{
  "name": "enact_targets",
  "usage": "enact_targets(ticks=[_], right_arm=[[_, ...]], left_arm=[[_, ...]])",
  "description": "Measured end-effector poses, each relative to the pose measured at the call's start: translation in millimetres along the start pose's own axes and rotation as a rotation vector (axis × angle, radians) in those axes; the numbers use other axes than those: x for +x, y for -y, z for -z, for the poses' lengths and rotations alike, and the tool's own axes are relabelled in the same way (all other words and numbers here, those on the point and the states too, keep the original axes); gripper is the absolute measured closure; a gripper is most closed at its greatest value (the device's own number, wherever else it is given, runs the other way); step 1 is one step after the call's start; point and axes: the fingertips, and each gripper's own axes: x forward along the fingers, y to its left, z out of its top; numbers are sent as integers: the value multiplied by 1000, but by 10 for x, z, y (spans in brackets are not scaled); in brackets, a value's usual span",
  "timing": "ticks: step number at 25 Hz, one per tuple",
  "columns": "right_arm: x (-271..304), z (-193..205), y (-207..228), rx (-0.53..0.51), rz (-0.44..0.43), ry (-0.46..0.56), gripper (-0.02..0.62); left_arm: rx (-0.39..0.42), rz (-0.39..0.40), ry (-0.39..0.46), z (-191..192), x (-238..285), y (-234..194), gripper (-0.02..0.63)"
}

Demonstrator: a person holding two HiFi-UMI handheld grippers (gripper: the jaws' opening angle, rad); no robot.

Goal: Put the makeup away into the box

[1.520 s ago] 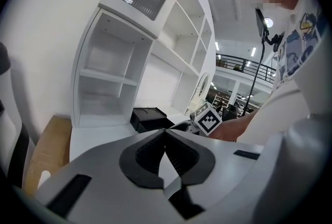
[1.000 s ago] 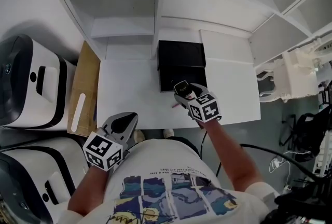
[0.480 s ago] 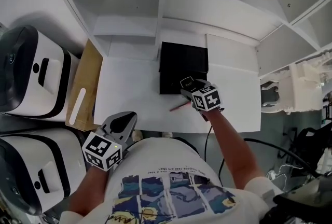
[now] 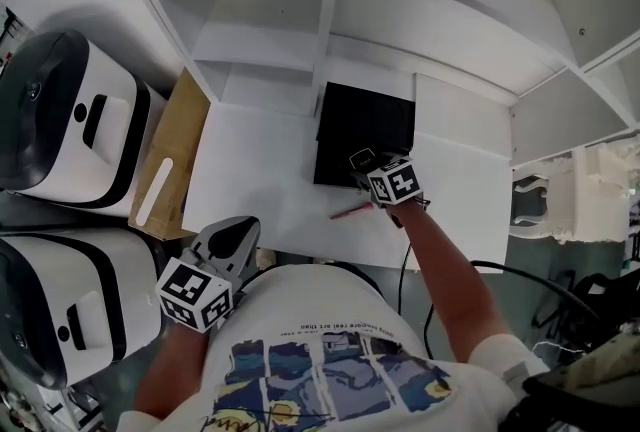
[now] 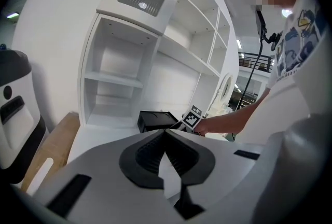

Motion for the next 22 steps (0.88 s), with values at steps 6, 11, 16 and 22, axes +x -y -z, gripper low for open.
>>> enact_targets(ticks=[6,11,16,22], right_arm=[[166,10,28,-56,-5,-57,262],[223,-16,38,-94,4,-82,262],[287,-1,34,-134,1,-113,262],[320,27,6,-166,-19,-133,261]], left_arm=[[-9,-37,1,10,-6,5,592],[-13,-60,4,5,-10,28,592],[-20,-83,1,27,-24,49,592],[-25,-100,-6,54,-9,98,592]])
